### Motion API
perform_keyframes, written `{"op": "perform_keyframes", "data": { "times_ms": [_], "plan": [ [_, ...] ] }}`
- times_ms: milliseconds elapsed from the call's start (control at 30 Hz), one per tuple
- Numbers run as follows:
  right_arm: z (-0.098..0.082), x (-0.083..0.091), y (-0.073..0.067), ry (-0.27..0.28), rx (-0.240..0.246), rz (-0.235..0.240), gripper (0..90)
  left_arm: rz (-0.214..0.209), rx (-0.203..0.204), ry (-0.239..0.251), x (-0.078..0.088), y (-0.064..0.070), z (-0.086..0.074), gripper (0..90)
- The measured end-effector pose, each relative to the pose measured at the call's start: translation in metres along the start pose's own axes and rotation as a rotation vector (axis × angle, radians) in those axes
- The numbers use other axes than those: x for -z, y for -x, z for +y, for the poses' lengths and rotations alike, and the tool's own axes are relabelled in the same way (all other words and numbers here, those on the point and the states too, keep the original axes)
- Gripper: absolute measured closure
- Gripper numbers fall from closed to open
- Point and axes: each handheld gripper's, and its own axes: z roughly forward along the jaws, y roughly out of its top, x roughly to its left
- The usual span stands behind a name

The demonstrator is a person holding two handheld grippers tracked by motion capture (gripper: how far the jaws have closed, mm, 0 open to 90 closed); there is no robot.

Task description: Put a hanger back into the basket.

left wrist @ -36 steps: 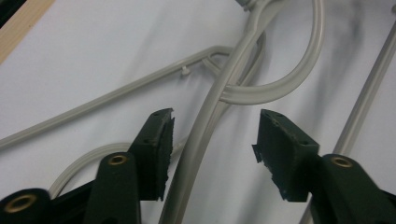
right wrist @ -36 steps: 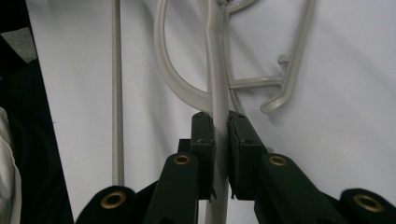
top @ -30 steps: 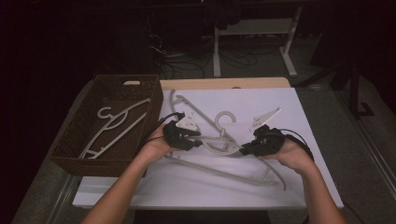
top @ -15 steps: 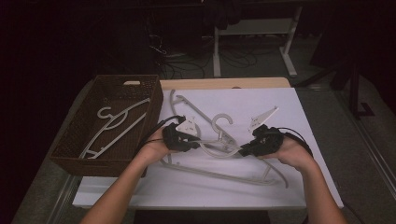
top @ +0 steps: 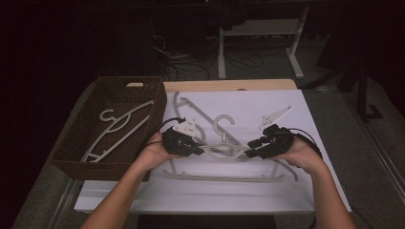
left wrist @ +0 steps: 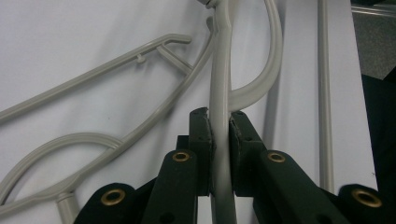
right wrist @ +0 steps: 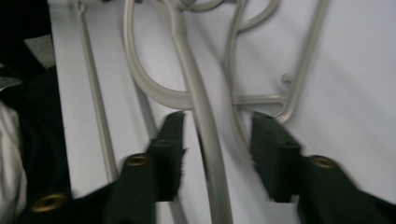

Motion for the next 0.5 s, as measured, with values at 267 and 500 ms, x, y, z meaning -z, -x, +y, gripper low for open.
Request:
{"op": "perform_keyframes", "data": {
  "times_ms": [267, 500],
  "plan": [
    [-0.004, 0.017, 0.000, 0.078, -0.015, -0.054, 29.0, 0.072, 0.035, -0.034, 0.022, 0.001, 0.003, 81.8],
    [-0.008, 0.029, 0.002, 0.127, -0.044, -0.130, 15.7, 0.131, 0.107, 0.000, 0.056, -0.007, 0.002, 81.7]
  ]
}}
